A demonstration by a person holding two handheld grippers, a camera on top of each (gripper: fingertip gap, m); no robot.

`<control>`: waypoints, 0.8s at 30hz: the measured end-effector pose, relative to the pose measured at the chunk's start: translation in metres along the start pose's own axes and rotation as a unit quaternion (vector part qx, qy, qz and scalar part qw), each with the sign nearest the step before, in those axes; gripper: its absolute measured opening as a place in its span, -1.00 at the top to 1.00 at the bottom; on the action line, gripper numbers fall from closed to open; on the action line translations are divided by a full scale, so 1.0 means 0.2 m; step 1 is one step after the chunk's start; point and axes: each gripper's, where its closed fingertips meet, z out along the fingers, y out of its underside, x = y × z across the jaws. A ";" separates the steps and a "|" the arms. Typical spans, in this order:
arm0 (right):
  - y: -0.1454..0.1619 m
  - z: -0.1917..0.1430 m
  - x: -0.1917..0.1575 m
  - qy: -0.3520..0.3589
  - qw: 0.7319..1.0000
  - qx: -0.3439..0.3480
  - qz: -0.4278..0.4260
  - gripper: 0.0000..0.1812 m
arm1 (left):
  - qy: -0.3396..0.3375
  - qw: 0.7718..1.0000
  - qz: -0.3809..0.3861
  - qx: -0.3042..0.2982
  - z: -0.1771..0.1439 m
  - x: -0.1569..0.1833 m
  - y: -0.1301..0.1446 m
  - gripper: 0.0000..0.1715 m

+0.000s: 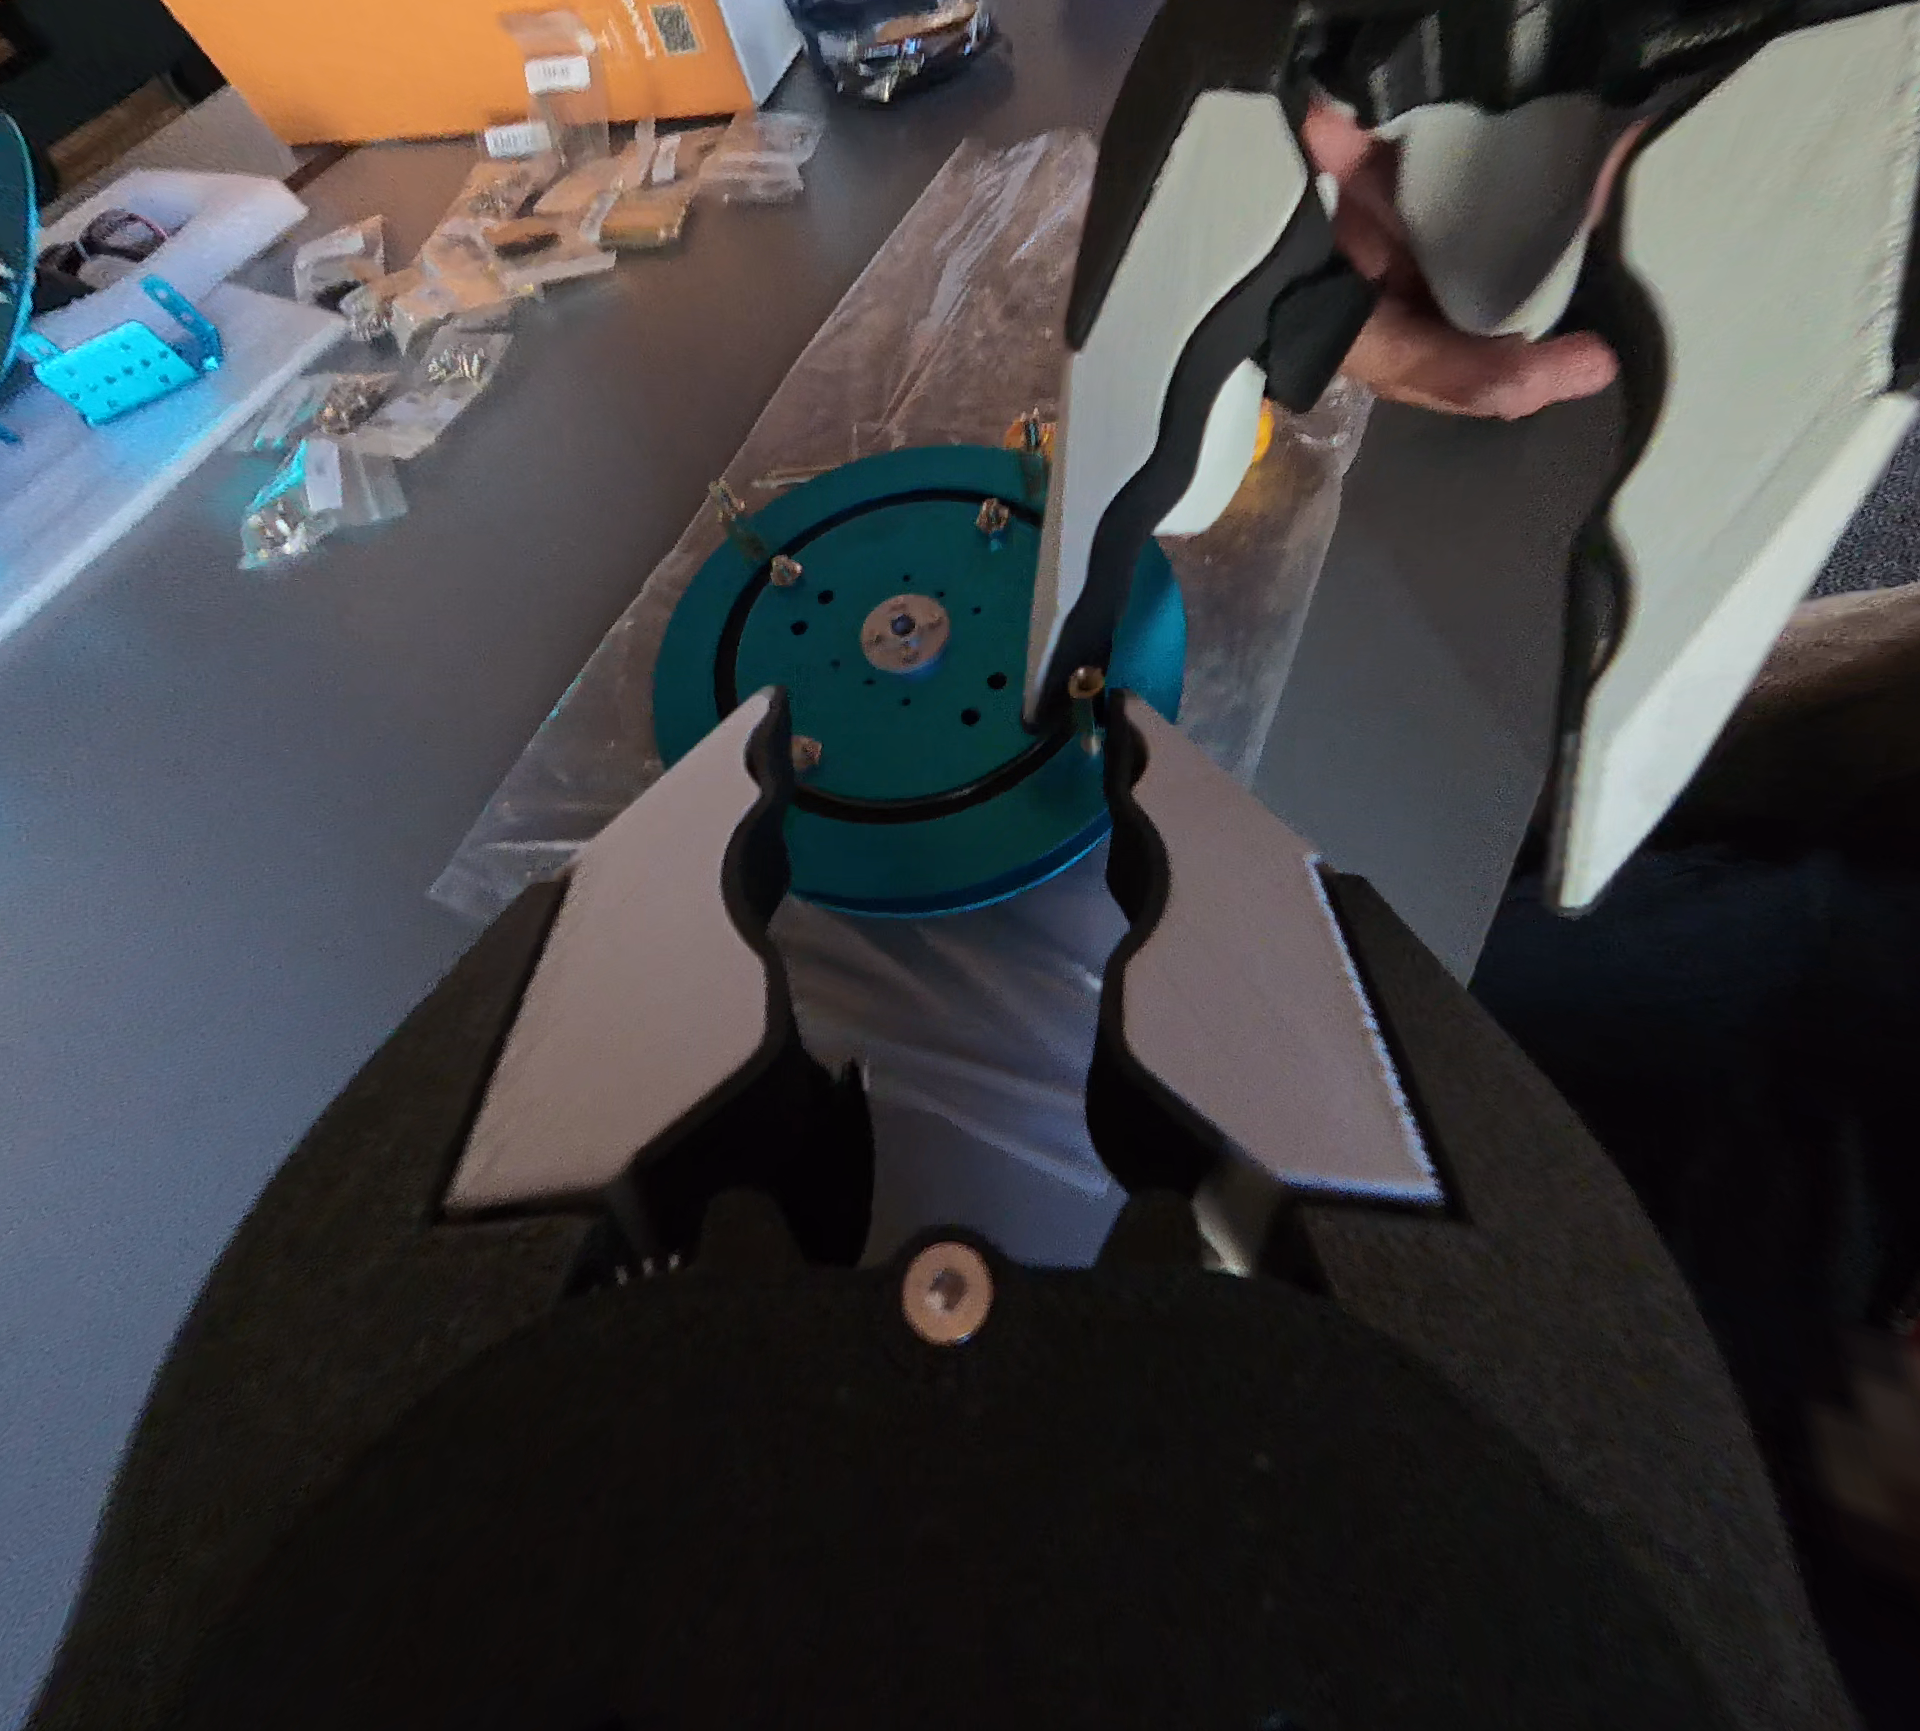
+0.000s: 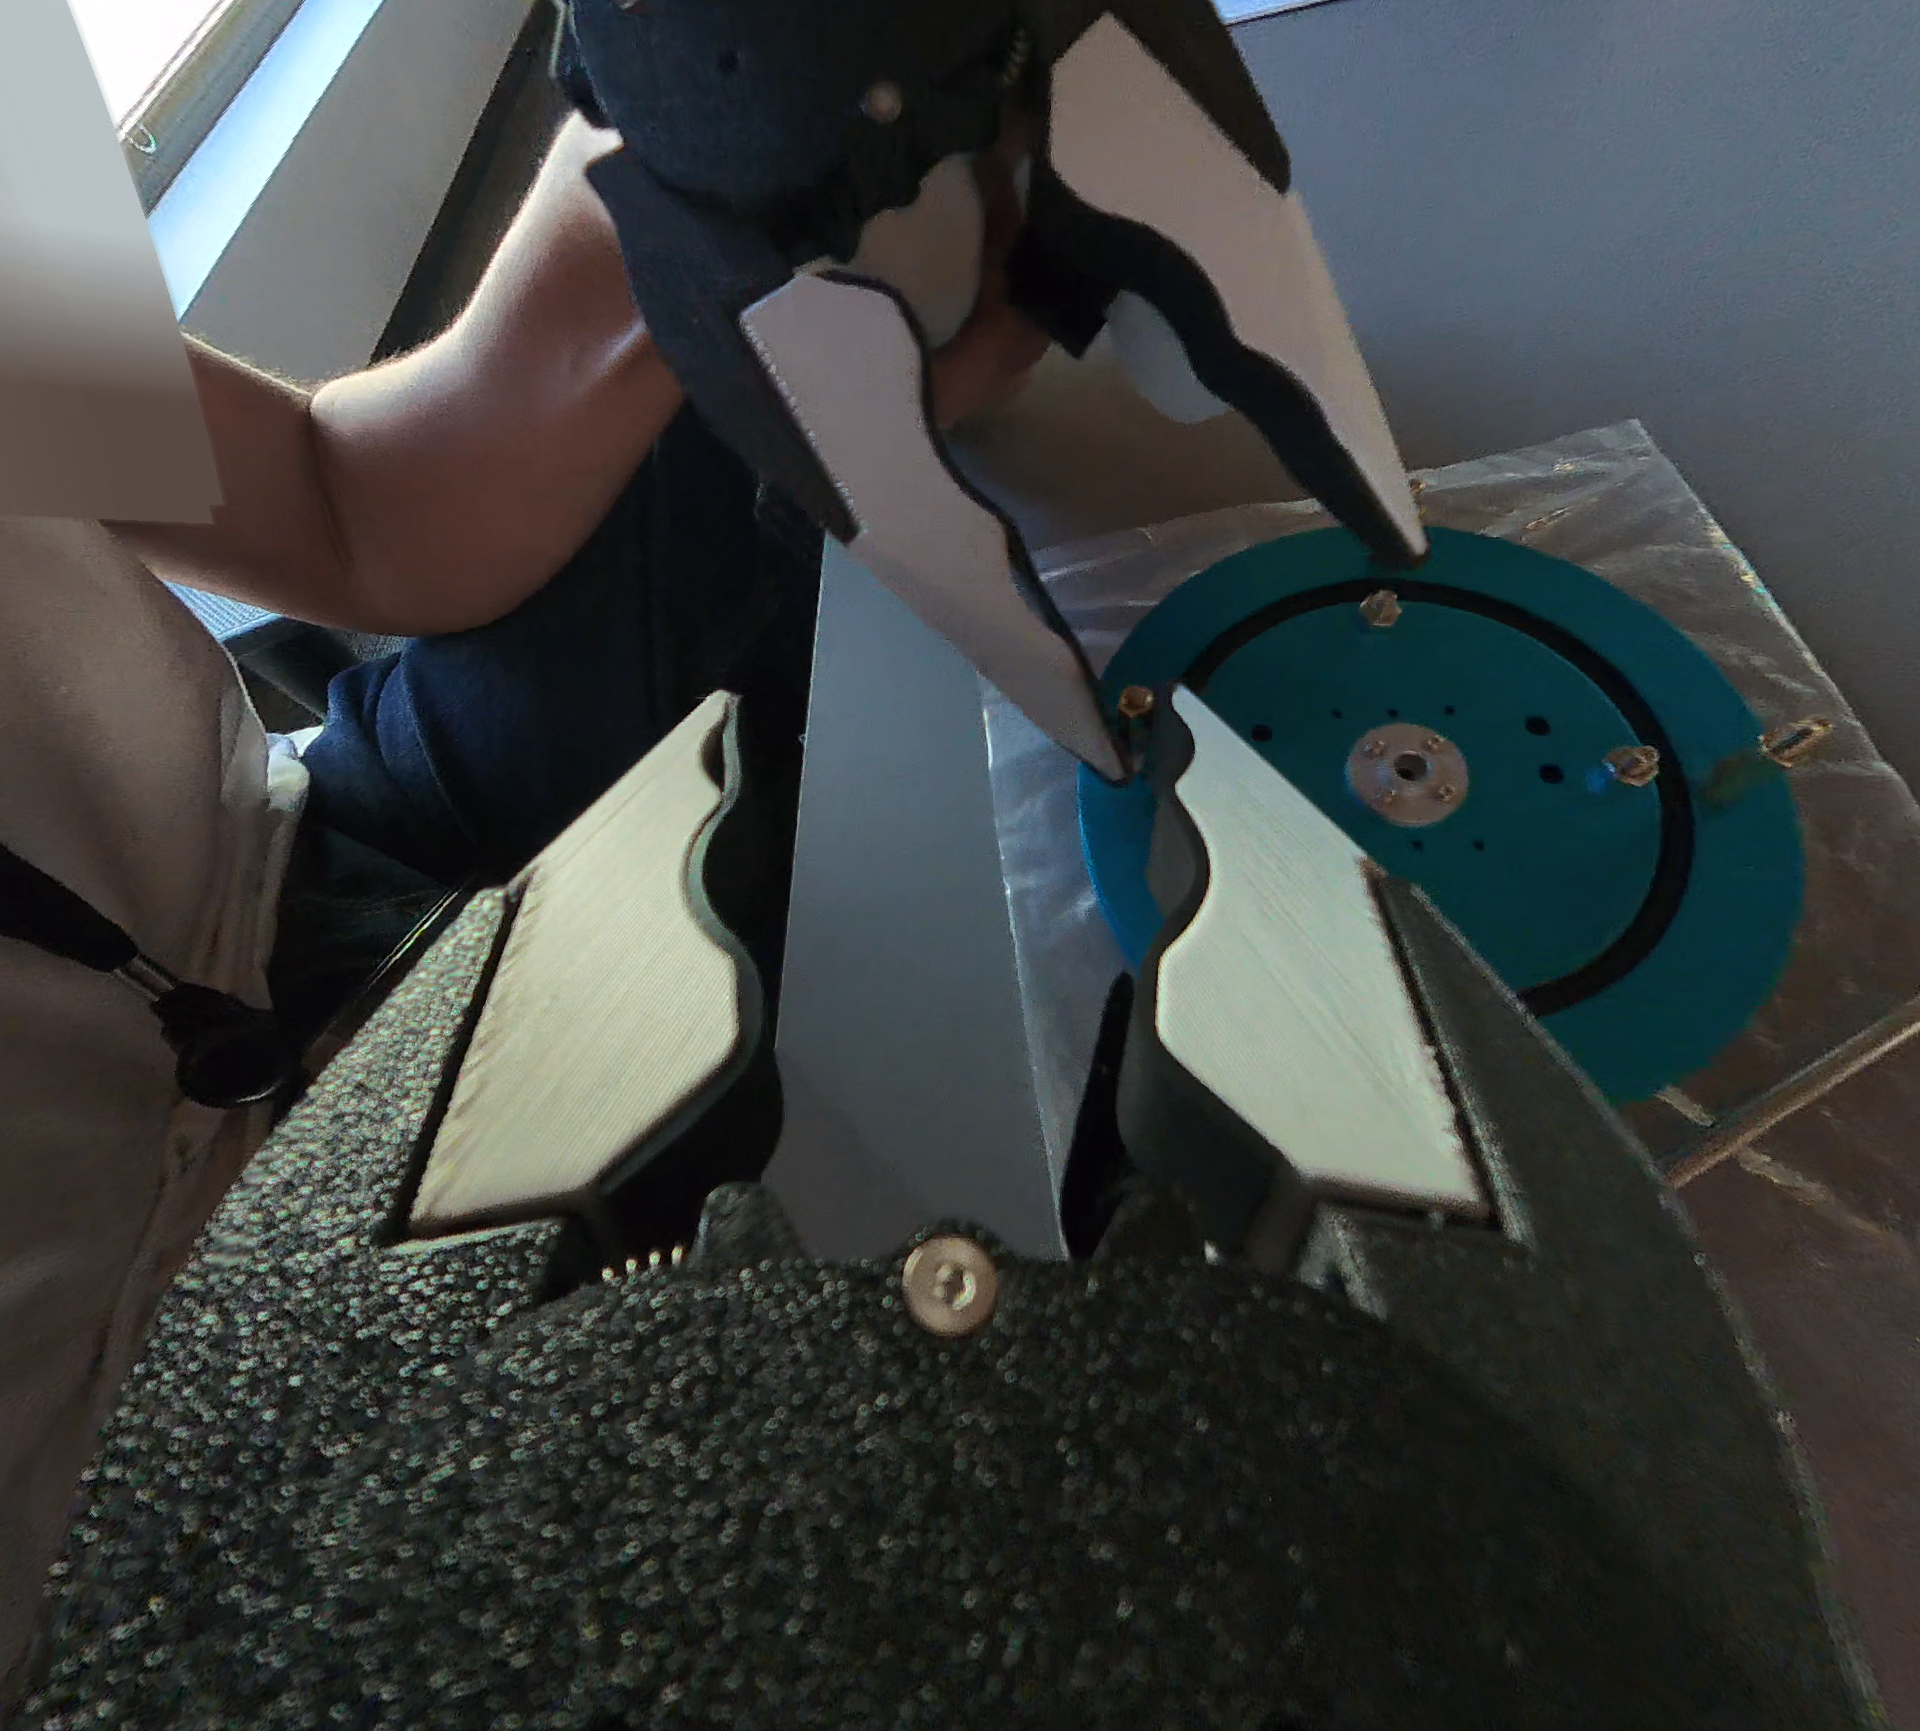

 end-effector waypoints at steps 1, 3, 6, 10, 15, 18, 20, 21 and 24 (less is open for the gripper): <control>0.01 0.00 0.00 0.004 1.000 -0.001 0.001 0.13 | 0.000 1.000 -0.007 -0.007 -0.01 -0.01 0.02 0.29; 0.03 -0.03 0.00 0.007 1.000 -0.003 0.005 0.15 | -0.011 1.000 -0.014 -0.010 -0.05 -0.05 0.05 0.30; 0.03 -0.06 0.02 0.025 1.000 0.001 0.007 0.16 | -0.001 1.000 -0.021 0.010 -0.09 -0.05 0.03 0.30; -0.01 -0.02 0.02 0.011 1.000 0.013 0.008 0.12 | 0.023 0.999 -0.011 0.022 -0.04 0.02 -0.03 0.30; 0.01 -0.01 0.00 0.007 1.000 0.003 0.007 0.11 | -0.002 1.000 -0.012 -0.009 -0.03 -0.04 0.04 0.27; 0.03 -0.05 0.01 0.017 1.000 0.004 0.017 0.15 | -0.012 1.000 -0.012 -0.007 -0.08 -0.06 0.06 0.32; 0.02 -0.05 0.04 0.027 0.999 0.007 0.016 0.12 | 0.012 1.000 -0.013 0.013 -0.07 -0.01 0.01 0.31; 0.00 -0.04 0.04 0.022 1.000 0.012 0.016 0.11 | 0.015 1.000 -0.011 0.016 -0.06 0.00 -0.01 0.31; -0.03 0.02 0.00 -0.002 1.000 0.014 0.012 0.08 | 0.008 1.000 -0.006 0.000 -0.01 -0.01 0.00 0.31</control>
